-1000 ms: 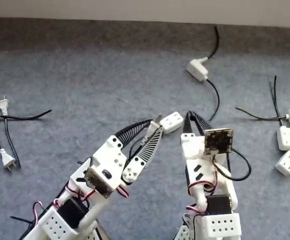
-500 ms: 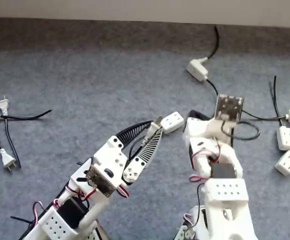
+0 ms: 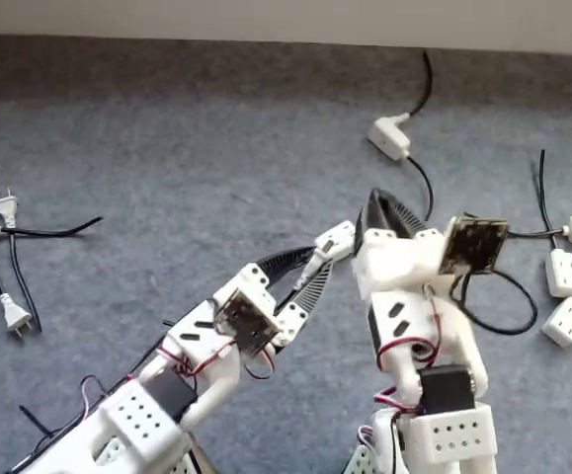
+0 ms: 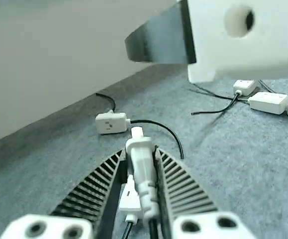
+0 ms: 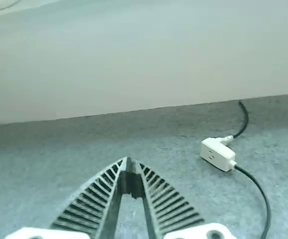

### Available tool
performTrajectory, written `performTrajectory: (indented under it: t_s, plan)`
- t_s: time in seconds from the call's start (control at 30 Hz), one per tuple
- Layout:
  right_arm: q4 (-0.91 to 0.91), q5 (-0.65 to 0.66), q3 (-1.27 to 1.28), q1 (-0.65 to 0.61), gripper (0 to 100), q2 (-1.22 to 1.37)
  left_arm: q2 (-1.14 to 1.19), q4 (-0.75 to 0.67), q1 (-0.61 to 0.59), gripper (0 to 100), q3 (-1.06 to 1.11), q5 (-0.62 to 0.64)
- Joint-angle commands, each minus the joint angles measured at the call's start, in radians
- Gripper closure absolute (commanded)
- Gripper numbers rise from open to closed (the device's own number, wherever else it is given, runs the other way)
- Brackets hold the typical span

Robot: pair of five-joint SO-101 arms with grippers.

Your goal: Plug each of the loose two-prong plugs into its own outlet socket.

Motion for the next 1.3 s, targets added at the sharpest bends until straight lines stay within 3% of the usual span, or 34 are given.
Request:
performTrajectory:
  t_s: [0.0,0.23,0.5,0.73,0.9,1.27]
  plan:
    - [0.001,0.066,0.031,-0.113,99.1,-0.048,0.16,-0.077,0.019,99,-0.091,0.006]
    - [-0.111,0.066,0.042,-0.119,99.1,0.13,0.165,-0.118,0.09,99,-0.094,0.006]
    - [-0.252,0.058,0.042,-0.058,99.1,0.372,0.053,-0.12,0.081,99,-0.044,0.005]
    - [-0.427,0.066,0.163,-0.031,99.1,0.406,-0.056,-0.118,0.038,99,0.001,0.006]
    - [-0.44,0.068,0.185,-0.03,99.1,0.407,-0.148,-0.117,0.039,99,0.042,0.008]
    - [-0.475,0.068,0.188,0.001,99.1,0.429,-0.338,0.064,0.038,99,0.048,0.008]
